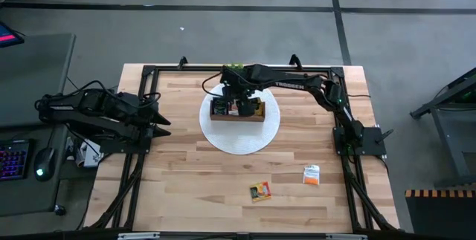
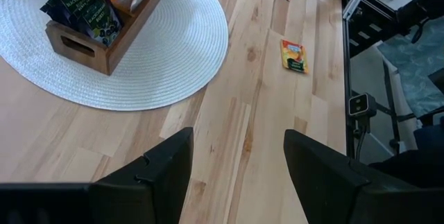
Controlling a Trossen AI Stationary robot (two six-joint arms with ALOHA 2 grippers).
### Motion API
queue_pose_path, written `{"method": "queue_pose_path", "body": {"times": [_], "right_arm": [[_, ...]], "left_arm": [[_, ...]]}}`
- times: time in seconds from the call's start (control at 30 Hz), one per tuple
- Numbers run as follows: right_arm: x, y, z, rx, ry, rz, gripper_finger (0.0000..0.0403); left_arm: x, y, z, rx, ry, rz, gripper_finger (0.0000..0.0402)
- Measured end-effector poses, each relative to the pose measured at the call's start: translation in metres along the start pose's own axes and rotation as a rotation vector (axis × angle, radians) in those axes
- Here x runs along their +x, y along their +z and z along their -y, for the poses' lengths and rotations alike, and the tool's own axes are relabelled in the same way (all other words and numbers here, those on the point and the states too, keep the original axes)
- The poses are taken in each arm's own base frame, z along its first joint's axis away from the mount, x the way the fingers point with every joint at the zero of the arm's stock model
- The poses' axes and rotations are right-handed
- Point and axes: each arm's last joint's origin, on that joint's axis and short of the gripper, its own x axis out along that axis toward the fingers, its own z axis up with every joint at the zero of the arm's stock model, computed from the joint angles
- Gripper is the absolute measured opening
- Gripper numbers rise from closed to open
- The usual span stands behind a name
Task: Pick & Place Tea
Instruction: Put the white orange tea bag into the middle section of the wooden organizer
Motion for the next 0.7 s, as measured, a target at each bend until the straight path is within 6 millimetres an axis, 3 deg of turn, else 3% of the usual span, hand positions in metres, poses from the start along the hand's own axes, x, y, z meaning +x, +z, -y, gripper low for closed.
{"method": "queue_pose_path", "body": {"times": [0.37,0.7], "right_arm": [[-0.005,0.003,-0.006,-0.002,0.002,0.001,0.0182],[-0.059,-0.008,-0.012,0.142,0.109,0.025,0.0182]], "left_arm": [[0.0,0.0,0.0,0.0,0.0,0.0,0.0223],[0.0,0.0,0.0,0.0,0.0,0.0,0.0223]]}}
